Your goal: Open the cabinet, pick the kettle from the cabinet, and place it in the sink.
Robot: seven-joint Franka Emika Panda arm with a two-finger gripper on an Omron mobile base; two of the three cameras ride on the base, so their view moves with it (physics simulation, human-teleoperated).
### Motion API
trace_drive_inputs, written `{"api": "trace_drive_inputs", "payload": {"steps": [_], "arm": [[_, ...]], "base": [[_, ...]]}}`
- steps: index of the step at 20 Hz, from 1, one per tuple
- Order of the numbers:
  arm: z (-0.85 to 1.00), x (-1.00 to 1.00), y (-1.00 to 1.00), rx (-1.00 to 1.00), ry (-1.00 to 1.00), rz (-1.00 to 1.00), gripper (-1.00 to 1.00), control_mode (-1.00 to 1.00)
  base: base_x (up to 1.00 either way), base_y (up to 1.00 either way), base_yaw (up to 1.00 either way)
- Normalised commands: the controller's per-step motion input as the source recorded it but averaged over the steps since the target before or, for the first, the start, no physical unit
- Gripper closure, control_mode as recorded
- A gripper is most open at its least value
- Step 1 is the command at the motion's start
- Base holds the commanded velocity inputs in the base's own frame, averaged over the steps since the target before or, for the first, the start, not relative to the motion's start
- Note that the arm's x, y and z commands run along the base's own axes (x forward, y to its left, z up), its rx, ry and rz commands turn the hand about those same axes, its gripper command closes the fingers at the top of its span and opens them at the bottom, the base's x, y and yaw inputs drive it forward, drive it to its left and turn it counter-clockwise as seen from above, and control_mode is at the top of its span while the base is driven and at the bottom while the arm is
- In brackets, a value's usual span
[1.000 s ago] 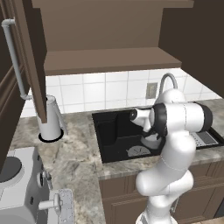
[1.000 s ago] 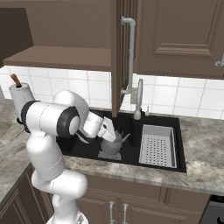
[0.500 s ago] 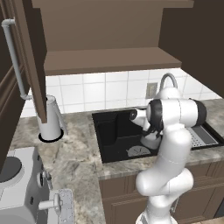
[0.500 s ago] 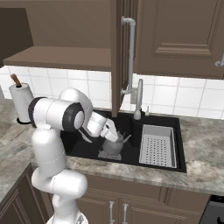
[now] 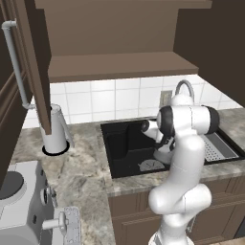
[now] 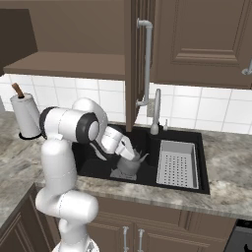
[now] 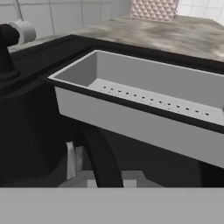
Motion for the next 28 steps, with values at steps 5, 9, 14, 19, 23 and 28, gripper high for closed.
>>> {"api": "trace_drive_inputs", "payload": {"steps": [5,9,14,19,23,28], "arm": [[-0.31,0.02,0.00,0.00,0.00,0.00,1.00,-1.00],[-0.25,0.09,0.00,0.02,-0.01,-0.01,1.00,-1.00],[-0.22,0.10,0.00,0.01,-0.01,-0.01,1.00,-1.00],[-0.23,0.08,0.00,0.01,-0.05,-0.01,1.00,-1.00],[-0.24,0.03,0.00,0.02,-0.09,-0.02,1.00,-1.00],[-0.27,0.00,0.00,0.02,-0.12,-0.04,1.00,-1.00]], "base": [[0.00,0.00,0.00],[0.00,0.00,0.00],[0.00,0.00,0.00],[0.00,0.00,0.00],[0.00,0.00,0.00],[0.00,0.00,0.00]]}}
